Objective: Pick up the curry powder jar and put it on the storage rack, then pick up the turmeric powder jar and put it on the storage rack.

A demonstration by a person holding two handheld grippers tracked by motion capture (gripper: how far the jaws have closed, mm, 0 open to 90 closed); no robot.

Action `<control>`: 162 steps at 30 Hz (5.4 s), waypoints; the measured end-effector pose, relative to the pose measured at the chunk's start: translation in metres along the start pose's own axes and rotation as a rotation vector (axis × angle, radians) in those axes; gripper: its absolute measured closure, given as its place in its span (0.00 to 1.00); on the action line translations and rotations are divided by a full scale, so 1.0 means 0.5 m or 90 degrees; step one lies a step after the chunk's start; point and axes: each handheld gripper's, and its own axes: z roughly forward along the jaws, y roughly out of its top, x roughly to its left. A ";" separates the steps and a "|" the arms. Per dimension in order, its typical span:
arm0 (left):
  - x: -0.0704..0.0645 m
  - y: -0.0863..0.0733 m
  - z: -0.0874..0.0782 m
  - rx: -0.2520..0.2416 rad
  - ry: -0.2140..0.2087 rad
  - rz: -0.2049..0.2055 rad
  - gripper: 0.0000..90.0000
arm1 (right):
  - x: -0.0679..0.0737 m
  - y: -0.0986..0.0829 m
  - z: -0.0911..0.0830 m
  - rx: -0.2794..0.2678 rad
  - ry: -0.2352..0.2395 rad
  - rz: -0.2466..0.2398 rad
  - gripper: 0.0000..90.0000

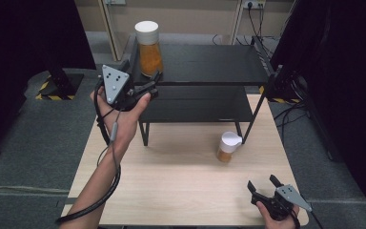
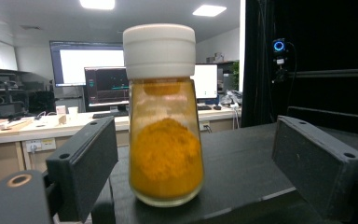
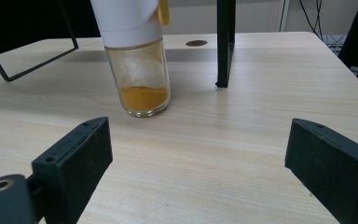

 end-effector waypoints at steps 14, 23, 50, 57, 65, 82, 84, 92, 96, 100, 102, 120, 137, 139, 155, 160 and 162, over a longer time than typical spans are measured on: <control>-0.001 -0.058 -0.048 0.004 -0.015 0.000 0.15 | 0.000 -0.001 0.000 -0.001 0.000 0.001 0.08; 0.001 -0.097 -0.073 0.016 -0.016 0.002 0.15 | 0.001 -0.001 0.000 -0.001 -0.001 0.000 0.08; -0.011 -0.215 -0.148 0.047 -0.008 -0.018 0.15 | 0.000 0.000 -0.001 -0.001 -0.001 0.000 0.08; -0.012 -0.257 -0.168 0.052 -0.005 -0.027 0.15 | 0.001 -0.001 -0.001 -0.001 -0.001 0.000 0.08; -0.014 -0.296 -0.188 0.081 0.003 -0.038 0.15 | 0.001 -0.001 -0.001 -0.002 -0.001 -0.001 0.08; -0.013 -0.347 -0.207 0.127 0.012 -0.057 0.15 | 0.002 -0.002 -0.001 -0.002 -0.001 -0.005 0.08; -0.013 -0.354 -0.208 0.131 0.010 -0.058 0.15 | 0.002 -0.002 -0.001 -0.003 -0.001 -0.005 0.08; -0.008 -0.384 -0.209 0.138 -0.002 -0.063 0.14 | 0.003 -0.001 -0.001 -0.001 0.000 -0.005 0.08; 0.000 -0.406 -0.211 0.140 -0.002 -0.067 0.14 | 0.003 -0.001 -0.001 -0.001 -0.001 -0.006 0.08; 0.002 -0.425 -0.213 0.143 0.003 -0.064 0.14 | 0.003 0.000 -0.001 0.000 -0.001 -0.007 0.08; 0.002 -0.432 -0.212 0.147 0.005 -0.061 0.14 | 0.004 0.000 0.000 0.000 -0.001 -0.008 0.08; 0.011 -0.460 -0.204 0.188 0.001 -0.062 0.14 | 0.004 -0.001 -0.001 0.000 -0.001 -0.007 0.08; 0.007 -0.460 -0.204 0.187 -0.002 -0.048 0.14 | 0.003 0.000 -0.001 0.000 0.000 -0.006 0.08; 0.007 -0.460 -0.204 0.187 -0.002 -0.049 0.14 | 0.003 0.000 -0.001 0.000 0.000 -0.008 0.08; 0.006 -0.460 -0.203 0.188 -0.003 -0.044 0.14 | 0.023 0.033 0.015 -0.023 0.025 -0.041 0.07; 0.007 -0.460 -0.203 0.188 -0.004 -0.045 0.14 | 0.030 0.053 0.038 -0.019 0.037 -0.051 0.07; 0.007 -0.460 -0.203 0.188 -0.005 -0.045 0.14 | 0.034 0.061 0.052 -0.017 0.043 -0.055 0.07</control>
